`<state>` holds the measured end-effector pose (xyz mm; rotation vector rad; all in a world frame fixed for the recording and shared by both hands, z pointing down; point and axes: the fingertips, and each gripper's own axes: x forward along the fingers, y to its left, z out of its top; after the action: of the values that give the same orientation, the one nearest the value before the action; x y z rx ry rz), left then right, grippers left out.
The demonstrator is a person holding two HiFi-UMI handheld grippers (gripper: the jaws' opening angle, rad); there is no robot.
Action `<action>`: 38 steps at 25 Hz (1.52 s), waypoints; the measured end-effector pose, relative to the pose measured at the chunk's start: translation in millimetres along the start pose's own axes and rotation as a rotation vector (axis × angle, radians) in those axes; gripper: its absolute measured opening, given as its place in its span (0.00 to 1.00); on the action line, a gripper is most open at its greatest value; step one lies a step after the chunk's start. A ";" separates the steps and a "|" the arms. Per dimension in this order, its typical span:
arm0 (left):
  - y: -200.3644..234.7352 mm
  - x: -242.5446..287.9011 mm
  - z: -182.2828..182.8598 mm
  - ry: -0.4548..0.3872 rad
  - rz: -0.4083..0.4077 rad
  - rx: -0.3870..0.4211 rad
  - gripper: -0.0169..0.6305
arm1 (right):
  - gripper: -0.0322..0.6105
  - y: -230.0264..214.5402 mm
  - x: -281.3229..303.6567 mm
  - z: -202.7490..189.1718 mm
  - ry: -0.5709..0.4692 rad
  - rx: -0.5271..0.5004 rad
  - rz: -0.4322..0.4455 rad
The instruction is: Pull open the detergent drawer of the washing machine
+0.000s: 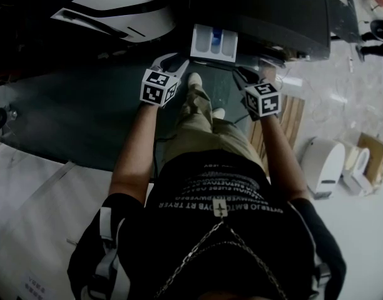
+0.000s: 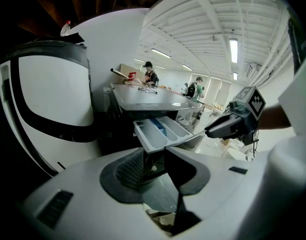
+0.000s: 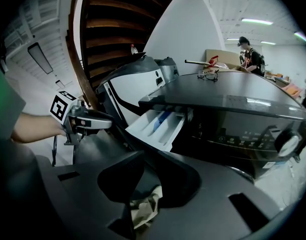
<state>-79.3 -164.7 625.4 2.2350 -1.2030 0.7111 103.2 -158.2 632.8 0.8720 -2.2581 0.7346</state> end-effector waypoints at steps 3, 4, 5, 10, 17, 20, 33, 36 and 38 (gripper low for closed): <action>-2.7 -2.4 -3.7 0.002 0.000 -0.001 0.23 | 0.16 4.1 -2.4 -2.0 0.003 -0.003 0.002; -3.8 -3.3 -4.8 0.002 0.001 -0.003 0.23 | 0.16 5.0 -3.2 -3.4 0.004 -0.002 0.002; -4.8 -4.2 -5.8 0.002 0.001 -0.004 0.23 | 0.16 5.5 -3.8 -5.3 0.004 0.001 0.002; -8.2 -8.6 -10.5 0.001 0.002 -0.006 0.23 | 0.16 6.9 -4.0 -14.4 0.002 0.003 0.004; -12.2 -12.5 -16.5 -0.001 0.003 -0.005 0.23 | 0.16 9.3 -5.1 -24.5 0.003 0.012 0.002; -13.0 -12.3 -16.4 0.002 0.004 0.000 0.23 | 0.16 10.1 -6.7 -21.0 0.000 0.001 -0.007; -29.6 -43.5 29.5 -0.138 0.031 -0.032 0.07 | 0.06 17.6 -46.6 44.9 -0.156 -0.031 -0.037; -37.3 -64.4 64.6 -0.218 0.041 -0.026 0.03 | 0.05 23.8 -64.0 70.2 -0.217 -0.055 -0.038; -41.3 -79.2 89.3 -0.273 0.044 -0.010 0.03 | 0.05 27.4 -78.1 88.4 -0.257 -0.070 -0.040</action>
<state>-62.9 -154.9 500.5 2.3598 -1.3832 0.4234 101.1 -169.5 512.3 1.0249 -2.4660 0.5470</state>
